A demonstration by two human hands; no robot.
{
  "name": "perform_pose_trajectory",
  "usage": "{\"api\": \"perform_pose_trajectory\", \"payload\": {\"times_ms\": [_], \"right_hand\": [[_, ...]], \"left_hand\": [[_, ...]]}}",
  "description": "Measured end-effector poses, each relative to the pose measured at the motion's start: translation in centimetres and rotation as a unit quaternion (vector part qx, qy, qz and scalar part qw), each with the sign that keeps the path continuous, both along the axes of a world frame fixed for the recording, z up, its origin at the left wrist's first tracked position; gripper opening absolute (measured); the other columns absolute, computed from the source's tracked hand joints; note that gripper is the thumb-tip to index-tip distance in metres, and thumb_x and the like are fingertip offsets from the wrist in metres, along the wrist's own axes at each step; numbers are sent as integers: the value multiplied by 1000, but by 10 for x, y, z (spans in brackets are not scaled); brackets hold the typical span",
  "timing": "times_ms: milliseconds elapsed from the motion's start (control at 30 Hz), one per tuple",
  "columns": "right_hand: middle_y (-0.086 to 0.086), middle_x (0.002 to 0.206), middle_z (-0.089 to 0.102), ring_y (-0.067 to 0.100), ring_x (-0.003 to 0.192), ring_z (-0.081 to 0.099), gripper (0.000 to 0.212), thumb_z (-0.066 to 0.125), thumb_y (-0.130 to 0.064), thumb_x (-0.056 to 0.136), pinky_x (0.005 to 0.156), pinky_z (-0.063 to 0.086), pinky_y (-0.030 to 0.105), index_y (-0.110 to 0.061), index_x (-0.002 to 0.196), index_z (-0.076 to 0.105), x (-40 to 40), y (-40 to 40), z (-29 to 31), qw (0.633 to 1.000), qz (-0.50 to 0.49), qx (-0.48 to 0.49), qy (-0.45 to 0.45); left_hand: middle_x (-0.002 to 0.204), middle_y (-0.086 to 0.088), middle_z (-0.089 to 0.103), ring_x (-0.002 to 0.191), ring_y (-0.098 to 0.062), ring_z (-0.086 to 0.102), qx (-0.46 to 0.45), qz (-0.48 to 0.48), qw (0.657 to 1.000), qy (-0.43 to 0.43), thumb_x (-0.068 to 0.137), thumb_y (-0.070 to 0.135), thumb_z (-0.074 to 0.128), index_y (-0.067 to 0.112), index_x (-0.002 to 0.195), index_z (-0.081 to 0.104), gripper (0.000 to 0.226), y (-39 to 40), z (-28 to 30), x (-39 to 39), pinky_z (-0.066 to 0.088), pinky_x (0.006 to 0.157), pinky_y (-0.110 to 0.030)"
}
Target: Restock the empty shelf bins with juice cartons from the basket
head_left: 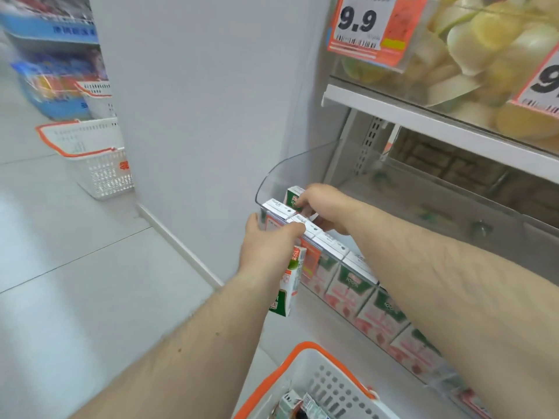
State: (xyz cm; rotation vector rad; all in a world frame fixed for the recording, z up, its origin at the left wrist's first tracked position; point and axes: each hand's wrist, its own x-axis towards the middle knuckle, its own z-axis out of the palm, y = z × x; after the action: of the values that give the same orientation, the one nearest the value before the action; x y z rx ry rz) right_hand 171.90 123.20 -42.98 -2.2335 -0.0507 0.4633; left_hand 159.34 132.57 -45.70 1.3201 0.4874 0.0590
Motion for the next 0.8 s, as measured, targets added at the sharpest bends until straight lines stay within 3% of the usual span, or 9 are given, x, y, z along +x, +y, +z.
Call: {"api": "perform_pose_trajectory", "payload": {"times_ms": [100, 200, 267, 400, 533, 633, 733, 800], "right_hand": [[9, 65, 60, 22, 48, 51, 19, 49, -19, 84, 54, 44, 29, -8, 74, 60, -2, -3, 2, 994, -17, 96, 58], [12, 69, 65, 24, 49, 54, 20, 48, -13, 81, 56, 47, 30, -7, 72, 65, -4, -4, 1, 990, -13, 121, 76], [12, 75, 64, 27, 58, 57, 19, 51, -18, 83, 66, 50, 36, -7, 80, 66, -4, -3, -2, 987, -19, 122, 98], [7, 73, 63, 25, 63, 60, 25, 51, -26, 91, 71, 52, 36, -8, 90, 67, -1, -3, -6, 982, -32, 125, 134], [8, 94, 66, 28, 84, 63, 38, 50, -31, 94, 85, 52, 40, -6, 116, 69, 1, -6, -3, 976, -9, 126, 177], [7, 97, 65, 27, 85, 62, 42, 51, -39, 94, 80, 53, 37, -8, 117, 68, -2, -4, -2, 973, 7, 104, 205], [3, 94, 69, 24, 81, 65, 47, 49, -55, 92, 81, 51, 38, -13, 100, 68, -12, -2, 4, 988, 4, 30, 154], [1, 106, 66, 20, 90, 61, 50, 46, -62, 91, 88, 45, 41, -17, 107, 63, -21, -3, 10, 998, 1, -43, 55]], "left_hand": [[85, -1, 74, 66, -24, 73, -10, -2, 1000, -6, 75, 26, 69, 32, 103, 53, 32, -1, -3, 3, 60, 72, -43], [83, 1, 75, 68, -24, 74, -15, -8, 1000, -6, 74, 28, 69, 35, 104, 52, 35, -1, -3, 2, 59, 77, -49], [80, 2, 75, 67, -23, 74, -20, -14, 1000, -3, 76, 27, 70, 35, 109, 52, 38, 0, -3, 2, 59, 78, -50], [75, 6, 75, 67, -20, 74, -29, -24, 999, -3, 81, 27, 71, 36, 114, 50, 40, 3, -1, -1, 60, 77, -45], [87, 3, 75, 70, -21, 74, -31, -33, 999, 10, 81, 32, 71, 39, 132, 41, 60, 4, -3, 0, 59, 78, -49], [87, 1, 70, 72, -21, 73, -50, -27, 998, 28, 85, 37, 70, 36, 144, 29, 72, 4, 3, -5, 58, 73, -43], [83, 0, 60, 72, -19, 65, -33, 10, 999, 41, 88, 47, 63, 20, 145, 23, 74, 6, 10, -12, 50, 62, -31], [84, -1, 62, 71, -21, 66, -33, 50, 998, 34, 89, 44, 59, 19, 141, 28, 64, 7, 18, -16, 52, 64, -32]]}}
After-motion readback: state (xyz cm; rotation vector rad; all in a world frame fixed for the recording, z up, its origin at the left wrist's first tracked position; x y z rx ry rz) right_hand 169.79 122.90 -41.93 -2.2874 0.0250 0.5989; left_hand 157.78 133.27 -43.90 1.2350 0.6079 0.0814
